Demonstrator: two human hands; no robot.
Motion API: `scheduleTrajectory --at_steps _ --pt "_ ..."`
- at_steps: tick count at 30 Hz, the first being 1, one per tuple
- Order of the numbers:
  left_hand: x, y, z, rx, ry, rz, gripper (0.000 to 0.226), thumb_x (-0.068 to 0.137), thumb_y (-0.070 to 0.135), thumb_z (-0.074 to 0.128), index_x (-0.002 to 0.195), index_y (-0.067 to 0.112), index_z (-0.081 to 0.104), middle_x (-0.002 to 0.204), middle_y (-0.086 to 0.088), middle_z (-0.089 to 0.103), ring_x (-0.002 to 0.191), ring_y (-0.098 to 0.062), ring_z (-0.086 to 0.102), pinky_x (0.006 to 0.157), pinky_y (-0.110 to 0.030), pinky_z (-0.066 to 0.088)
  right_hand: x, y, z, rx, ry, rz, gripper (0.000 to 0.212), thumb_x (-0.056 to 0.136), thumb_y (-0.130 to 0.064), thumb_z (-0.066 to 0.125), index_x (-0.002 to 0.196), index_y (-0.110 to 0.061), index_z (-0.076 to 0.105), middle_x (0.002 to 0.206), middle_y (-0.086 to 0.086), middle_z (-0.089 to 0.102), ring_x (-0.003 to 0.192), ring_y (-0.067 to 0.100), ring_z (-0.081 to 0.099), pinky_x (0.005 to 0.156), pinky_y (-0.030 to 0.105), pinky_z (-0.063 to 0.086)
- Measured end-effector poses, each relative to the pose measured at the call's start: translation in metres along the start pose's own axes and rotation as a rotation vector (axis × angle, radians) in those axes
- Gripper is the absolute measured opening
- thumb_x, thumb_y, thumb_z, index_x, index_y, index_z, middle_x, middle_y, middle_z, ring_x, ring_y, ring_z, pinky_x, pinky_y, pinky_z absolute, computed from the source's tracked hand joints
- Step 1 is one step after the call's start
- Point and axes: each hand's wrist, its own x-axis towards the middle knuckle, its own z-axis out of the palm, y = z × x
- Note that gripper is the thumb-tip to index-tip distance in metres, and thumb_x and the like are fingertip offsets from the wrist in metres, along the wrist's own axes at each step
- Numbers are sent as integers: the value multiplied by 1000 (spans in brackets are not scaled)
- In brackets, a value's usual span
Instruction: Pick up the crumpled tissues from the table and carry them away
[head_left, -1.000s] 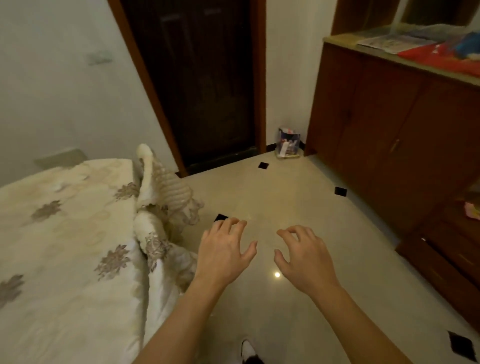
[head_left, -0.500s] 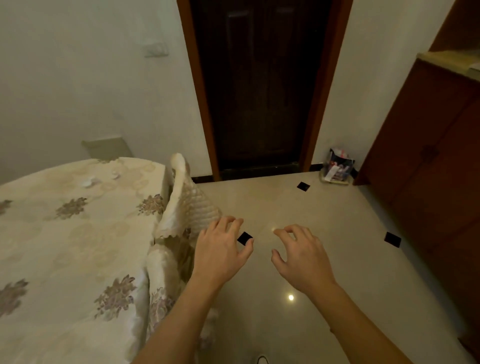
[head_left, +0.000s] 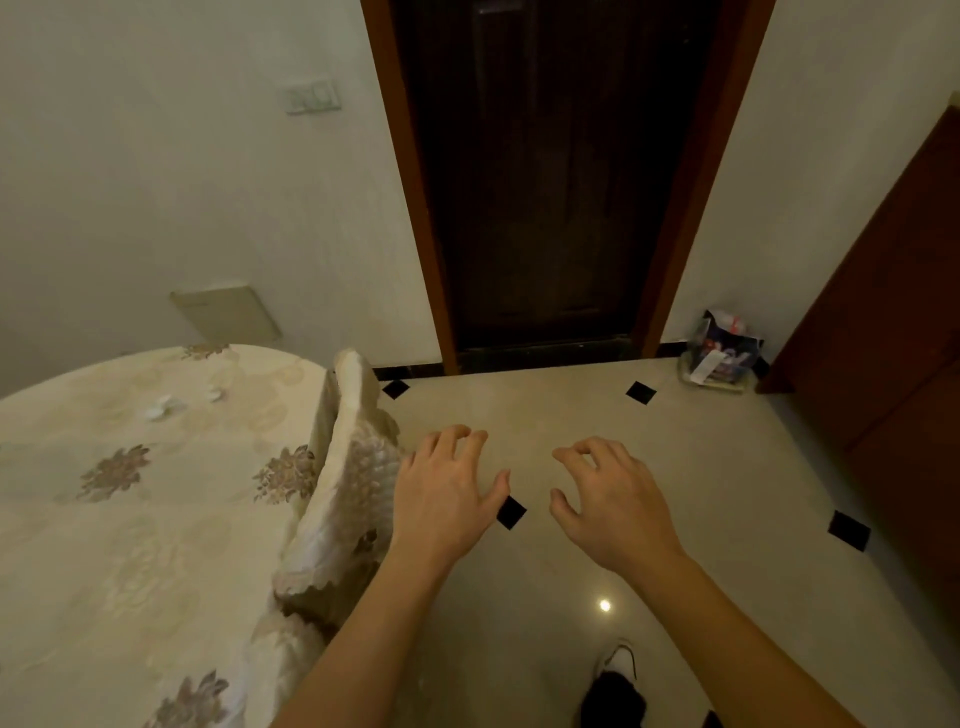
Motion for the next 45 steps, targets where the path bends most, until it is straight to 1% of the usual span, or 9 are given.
scheduleTrajectory --at_steps 4,7,13,18,21,30,38,41,45 --pt "61 2 18 31 9 -26 59 91 61 37 135 27 51 137 2 55 123 -19 50 96 -36 45 64 32 3 19 9 -28 43 86 -40 61 124 -21 63 116 2 62 109 22 57 87 39 49" --pt "114 8 29 50 11 -60 59 91 62 37 136 26 51 136 2 55 123 -19 50 96 -37 45 120 59 3 19 -6 -56 45 87 -43 57 127 -22 60 117 0 60 111 20 54 90 37 47" --pt "208 15 39 65 29 -181 60 90 63 38 136 26 52 135 2 57 123 -18 50 97 -36 45 233 101 -2 17 -37 -163 46 90 -46 51 130 -24 57 121 -1 59 112 19 52 92 36 45" --pt "260 2 46 93 19 -288 61 91 63 36 138 26 50 138 1 55 126 -20 49 101 -38 45 315 113 7 42 -82 -272 47 90 -45 51 132 -23 56 124 0 58 116 20 51 95 38 45" --pt "278 -14 50 111 28 -366 62 90 64 34 137 27 51 137 1 56 124 -20 50 100 -38 45 351 107 19 70 -133 -331 49 92 -46 49 136 -25 52 130 -1 54 122 19 47 99 38 43" --pt "329 -97 80 133 54 -561 57 89 66 38 128 28 54 125 1 62 111 -20 57 88 -39 51 458 55 73 71 -217 -499 50 93 -48 47 138 -26 50 132 -2 52 125 17 45 102 37 40" --pt "399 -210 89 110 60 -714 61 89 67 35 133 29 52 131 1 59 118 -21 54 94 -40 48 581 -33 124 21 -209 -613 48 91 -48 49 133 -26 54 123 -4 56 115 15 50 96 36 45" --pt "420 -261 86 103 67 -767 63 88 67 32 135 29 51 134 2 57 121 -21 52 95 -40 47 629 -77 138 24 -207 -671 41 90 -46 52 126 -26 57 117 -3 58 110 16 53 91 35 46" --pt "440 -319 84 104 58 -812 62 89 65 33 136 29 50 136 3 56 122 -21 50 96 -39 45 678 -128 162 48 -247 -720 40 90 -44 52 125 -25 58 119 -2 58 110 18 53 91 37 47"
